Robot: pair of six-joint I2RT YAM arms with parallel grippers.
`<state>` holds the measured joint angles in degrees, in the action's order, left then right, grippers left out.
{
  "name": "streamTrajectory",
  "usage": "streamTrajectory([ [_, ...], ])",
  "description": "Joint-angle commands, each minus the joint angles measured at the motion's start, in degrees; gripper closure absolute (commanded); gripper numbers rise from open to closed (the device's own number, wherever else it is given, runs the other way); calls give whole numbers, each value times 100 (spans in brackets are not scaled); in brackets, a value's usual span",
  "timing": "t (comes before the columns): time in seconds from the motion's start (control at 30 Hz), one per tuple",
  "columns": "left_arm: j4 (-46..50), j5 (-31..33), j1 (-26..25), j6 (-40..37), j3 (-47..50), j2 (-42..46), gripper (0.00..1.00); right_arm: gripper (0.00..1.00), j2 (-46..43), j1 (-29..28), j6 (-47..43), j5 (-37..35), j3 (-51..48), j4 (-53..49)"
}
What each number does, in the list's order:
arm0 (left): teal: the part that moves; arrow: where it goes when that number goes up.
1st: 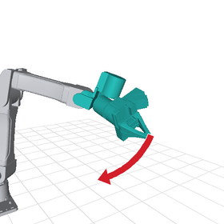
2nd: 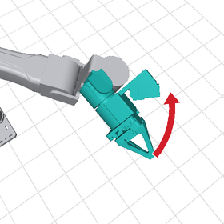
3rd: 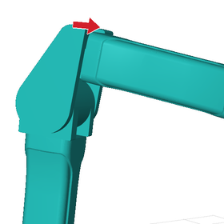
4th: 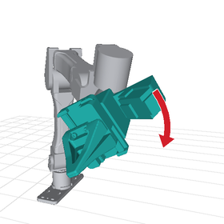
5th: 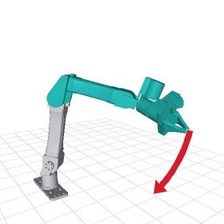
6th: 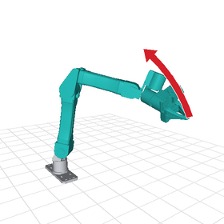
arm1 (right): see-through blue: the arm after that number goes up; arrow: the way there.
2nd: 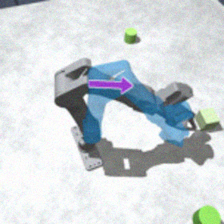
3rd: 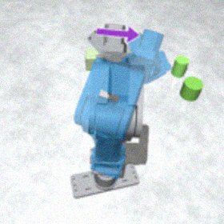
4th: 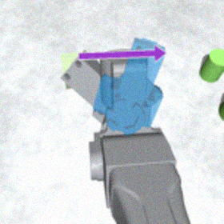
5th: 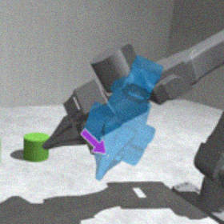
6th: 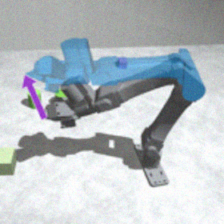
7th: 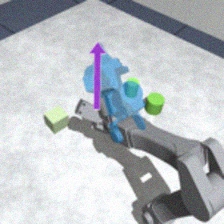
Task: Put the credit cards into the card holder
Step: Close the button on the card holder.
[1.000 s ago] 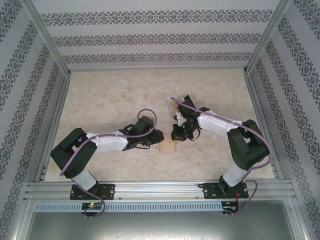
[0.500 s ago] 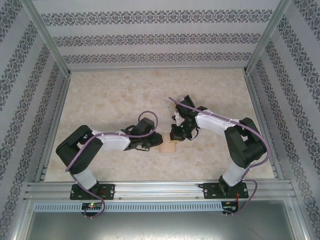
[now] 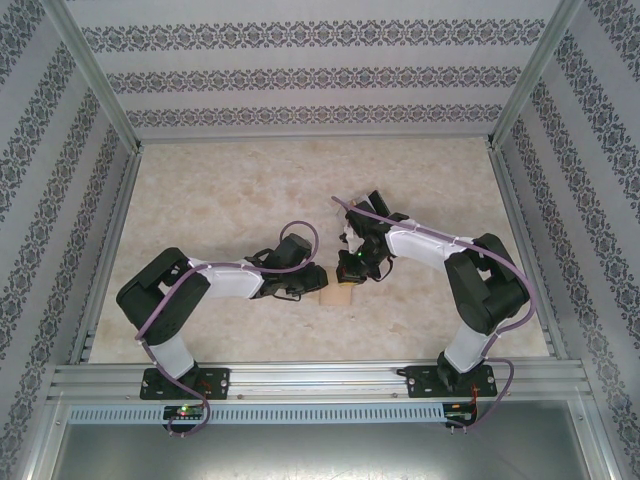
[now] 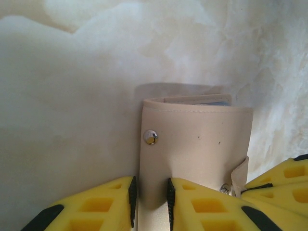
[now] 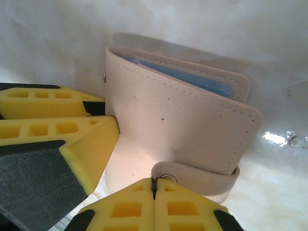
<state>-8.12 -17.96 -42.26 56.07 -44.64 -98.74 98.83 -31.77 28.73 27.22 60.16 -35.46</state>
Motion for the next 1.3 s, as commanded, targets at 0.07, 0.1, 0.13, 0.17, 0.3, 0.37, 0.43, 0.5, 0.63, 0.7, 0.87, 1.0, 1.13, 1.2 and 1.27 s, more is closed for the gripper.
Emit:
streamTrajectory([
  [0.07,55,-15,60,-79,-80,-94,74,100,55,-49,76,-146,68,-150],
  [0.1,56,-22,60,-81,-82,-100,74,100,74,-49,75,-137,73,-133],
  [0.13,56,-17,60,-79,-89,-105,74,100,103,-56,92,-94,66,-91],
  [0.17,56,-29,56,-80,-89,-115,74,100,139,-65,95,-63,64,-60],
  [0.3,29,-36,60,-64,-82,-111,75,100,207,-110,117,-38,57,-5],
  [0.37,31,-33,60,-62,-86,-111,74,100,220,-119,137,-9,55,35],
  [0.43,22,-49,60,-61,-81,-110,74,100,225,-128,152,-12,72,46],
  [0.5,0,-44,60,-55,-73,-116,74,100,253,-128,150,-42,69,41],
  [0.63,-14,-51,56,-32,-62,-109,74,100,287,-137,148,-196,-31,-1],
  [0.7,-27,-49,60,-35,-57,-109,74,100,308,-128,162,-273,-127,65],
  [0.87,-80,-76,60,-26,-34,-111,75,100,538,-153,232,-458,-291,150],
  [1.0,-77,-68,60,-20,-21,-95,75,100,651,-158,287,-588,-449,215],
  [1.13,-80,-54,60,-52,-9,14,74,100,297,-155,277,-601,-395,277],
  [1.2,-16,-18,66,-124,-9,142,74,90,-86,-187,207,-525,-231,332],
  [1.27,60,10,69,-250,-27,321,72,79,-600,-207,197,-667,-151,439],
])
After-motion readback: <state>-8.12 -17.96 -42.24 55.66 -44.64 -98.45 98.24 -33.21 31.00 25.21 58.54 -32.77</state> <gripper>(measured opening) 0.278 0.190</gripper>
